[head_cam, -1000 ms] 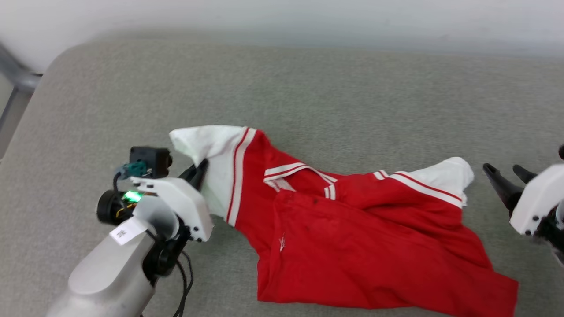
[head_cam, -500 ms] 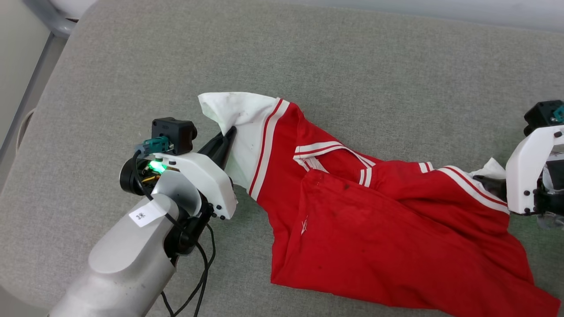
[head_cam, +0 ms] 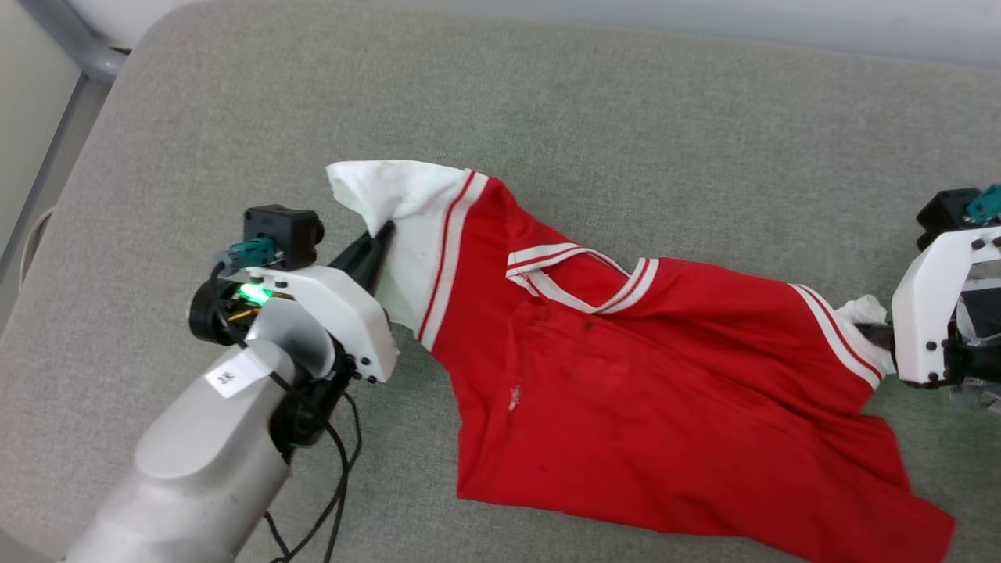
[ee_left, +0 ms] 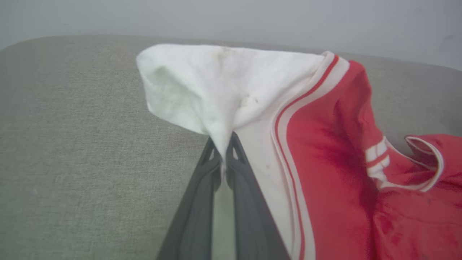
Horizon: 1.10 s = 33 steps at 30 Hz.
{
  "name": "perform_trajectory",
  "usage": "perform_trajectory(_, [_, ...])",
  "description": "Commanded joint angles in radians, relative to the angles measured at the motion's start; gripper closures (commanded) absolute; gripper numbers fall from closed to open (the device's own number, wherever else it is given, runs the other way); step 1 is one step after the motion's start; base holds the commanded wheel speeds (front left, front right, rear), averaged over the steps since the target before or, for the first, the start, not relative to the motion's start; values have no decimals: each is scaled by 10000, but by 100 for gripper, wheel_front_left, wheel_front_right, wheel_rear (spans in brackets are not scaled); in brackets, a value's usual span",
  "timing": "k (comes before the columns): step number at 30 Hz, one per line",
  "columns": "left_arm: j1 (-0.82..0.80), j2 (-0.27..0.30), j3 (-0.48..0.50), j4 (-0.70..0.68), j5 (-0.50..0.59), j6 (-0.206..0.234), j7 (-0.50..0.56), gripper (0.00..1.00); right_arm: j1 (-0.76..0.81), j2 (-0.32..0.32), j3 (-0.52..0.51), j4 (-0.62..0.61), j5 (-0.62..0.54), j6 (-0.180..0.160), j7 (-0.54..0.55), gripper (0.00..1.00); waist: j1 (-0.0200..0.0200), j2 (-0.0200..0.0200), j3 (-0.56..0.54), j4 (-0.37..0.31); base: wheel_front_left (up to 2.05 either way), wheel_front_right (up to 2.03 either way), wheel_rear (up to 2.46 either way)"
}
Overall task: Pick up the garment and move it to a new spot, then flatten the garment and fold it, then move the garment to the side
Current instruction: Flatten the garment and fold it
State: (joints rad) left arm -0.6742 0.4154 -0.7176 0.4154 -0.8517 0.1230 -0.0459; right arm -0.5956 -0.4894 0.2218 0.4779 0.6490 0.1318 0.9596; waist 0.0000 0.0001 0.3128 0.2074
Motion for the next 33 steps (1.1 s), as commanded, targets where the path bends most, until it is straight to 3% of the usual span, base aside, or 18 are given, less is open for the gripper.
perform_trajectory(1, [-105,122,69,42,-28,-10,-29,100,-81,23,-43,144,-55,-22,-128,100,0,-1,-194,-117,0,0,0])
perform_trajectory(10, [-773,680,547,807,-208,-234,-86,100,-1054,-128,-543,-230,-721,-19,-1902,100,0,-1,-1118,-821,0,0,0])
perform_trajectory(17, [-2566,835,840,1967,12,-624,-183,100,-2423,-44,-647,178,-1706,-22,-3535,100,0,-1,-1375,-1274,0,0,0])
perform_trajectory(26, [-5505,941,1001,3661,590,-1017,-460,100,-5462,422,-1130,1074,-3172,-26,-5803,100,0,-1,-833,-1764,0,0,0])
perform_trajectory(33, [-8081,1205,1245,4363,1042,-1048,-959,100,-8260,703,-1463,1744,-4000,-35,-7015,100,0,-1,383,-2047,0,0,0])
